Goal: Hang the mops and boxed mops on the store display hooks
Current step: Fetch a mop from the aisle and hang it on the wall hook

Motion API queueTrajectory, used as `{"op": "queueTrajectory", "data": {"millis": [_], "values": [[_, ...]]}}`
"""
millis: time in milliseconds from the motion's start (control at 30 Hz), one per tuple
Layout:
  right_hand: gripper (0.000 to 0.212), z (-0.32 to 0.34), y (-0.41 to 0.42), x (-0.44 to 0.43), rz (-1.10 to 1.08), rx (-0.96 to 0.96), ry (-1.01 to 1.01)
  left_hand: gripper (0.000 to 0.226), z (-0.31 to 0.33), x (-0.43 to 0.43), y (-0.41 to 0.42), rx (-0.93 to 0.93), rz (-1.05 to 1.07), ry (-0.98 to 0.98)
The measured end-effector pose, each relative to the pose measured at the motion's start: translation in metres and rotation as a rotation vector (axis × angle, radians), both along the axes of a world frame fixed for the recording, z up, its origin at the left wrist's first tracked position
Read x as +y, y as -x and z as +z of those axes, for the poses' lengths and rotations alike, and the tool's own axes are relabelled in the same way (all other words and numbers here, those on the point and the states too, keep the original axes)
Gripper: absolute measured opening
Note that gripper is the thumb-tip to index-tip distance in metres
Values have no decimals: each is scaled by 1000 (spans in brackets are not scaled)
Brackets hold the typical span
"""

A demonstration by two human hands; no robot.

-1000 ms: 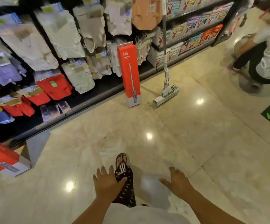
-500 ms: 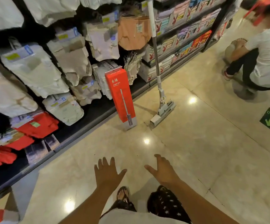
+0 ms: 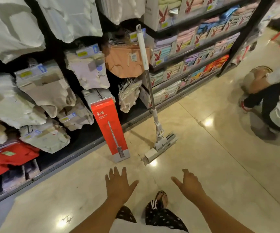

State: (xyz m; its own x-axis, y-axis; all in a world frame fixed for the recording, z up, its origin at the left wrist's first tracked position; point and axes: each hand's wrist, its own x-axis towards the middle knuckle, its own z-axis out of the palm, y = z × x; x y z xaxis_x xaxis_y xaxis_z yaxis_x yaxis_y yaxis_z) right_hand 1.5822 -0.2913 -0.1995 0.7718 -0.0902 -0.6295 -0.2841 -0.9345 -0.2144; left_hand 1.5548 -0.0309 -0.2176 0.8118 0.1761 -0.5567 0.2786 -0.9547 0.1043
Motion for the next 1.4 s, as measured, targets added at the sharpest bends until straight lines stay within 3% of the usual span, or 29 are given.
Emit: {"op": "queueTrajectory", "data": {"millis": [133,233,333,633,900,1067,1200,1400], "values": [[70,2,-50,-24,65,18,102,84,15,-46,-59,-139,38,110],[70,-5,-83,-15,137,42,38,81,13,-53,-92,-171,70,140],[71,-8,-123,-5,189,44,12,78,3,-36,-122,-179,157,140],[68,22,-308,40,69,-66,-56,75,0,39,-262,-268,268,101],[66,90,-467,103,10,-246,-368,80,48,53,-419,-337,319,474],[54,111,-560,114,141,-289,-495,84,75,19,-514,-353,437,669],[65,110,-616,116,283,-250,-638,62,77,-22,-559,-468,670,838],[42,92,-638,112,457,-162,-775,36,68,-68,-576,-554,899,978]]}}
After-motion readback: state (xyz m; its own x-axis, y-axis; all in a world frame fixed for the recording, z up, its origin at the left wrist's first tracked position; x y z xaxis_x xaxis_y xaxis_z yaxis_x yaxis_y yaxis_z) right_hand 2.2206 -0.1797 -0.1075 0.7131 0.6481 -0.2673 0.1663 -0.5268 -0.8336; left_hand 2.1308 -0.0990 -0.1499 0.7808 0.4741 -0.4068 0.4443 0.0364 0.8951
